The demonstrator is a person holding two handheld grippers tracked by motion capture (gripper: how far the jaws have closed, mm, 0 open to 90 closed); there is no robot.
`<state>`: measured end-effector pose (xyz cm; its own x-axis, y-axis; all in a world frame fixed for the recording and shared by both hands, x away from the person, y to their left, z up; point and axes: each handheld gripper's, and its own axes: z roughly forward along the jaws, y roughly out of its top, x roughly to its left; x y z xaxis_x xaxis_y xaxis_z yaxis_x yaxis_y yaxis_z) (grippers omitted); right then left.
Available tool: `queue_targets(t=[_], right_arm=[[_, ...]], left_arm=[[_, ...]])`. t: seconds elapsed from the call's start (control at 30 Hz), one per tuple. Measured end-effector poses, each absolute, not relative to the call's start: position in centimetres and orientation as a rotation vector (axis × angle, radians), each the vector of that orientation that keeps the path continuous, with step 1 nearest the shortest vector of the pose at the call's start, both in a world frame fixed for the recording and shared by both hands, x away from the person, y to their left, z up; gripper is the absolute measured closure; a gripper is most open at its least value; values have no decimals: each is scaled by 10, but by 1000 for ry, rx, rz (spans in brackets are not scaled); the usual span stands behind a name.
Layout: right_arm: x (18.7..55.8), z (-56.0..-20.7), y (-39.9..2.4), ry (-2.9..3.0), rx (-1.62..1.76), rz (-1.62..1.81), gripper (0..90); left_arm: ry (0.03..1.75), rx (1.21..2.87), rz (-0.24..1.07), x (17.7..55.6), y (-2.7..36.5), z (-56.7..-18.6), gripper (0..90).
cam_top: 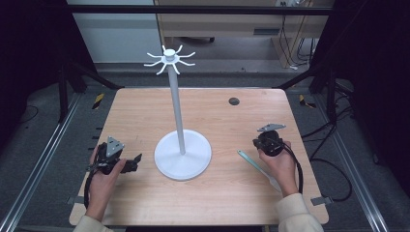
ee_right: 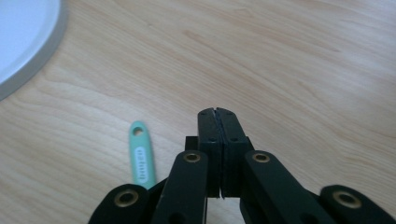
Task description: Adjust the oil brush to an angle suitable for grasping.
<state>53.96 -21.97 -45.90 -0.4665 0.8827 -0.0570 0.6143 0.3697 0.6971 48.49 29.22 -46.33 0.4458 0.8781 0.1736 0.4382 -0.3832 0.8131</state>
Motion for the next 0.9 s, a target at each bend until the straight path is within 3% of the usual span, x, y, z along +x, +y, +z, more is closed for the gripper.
queue_targets(t=[0.9], right_arm=[[538,-484,-196,2373,1261,784,886]], left_arm=[[1071,2018,785,485,288,-464,29]])
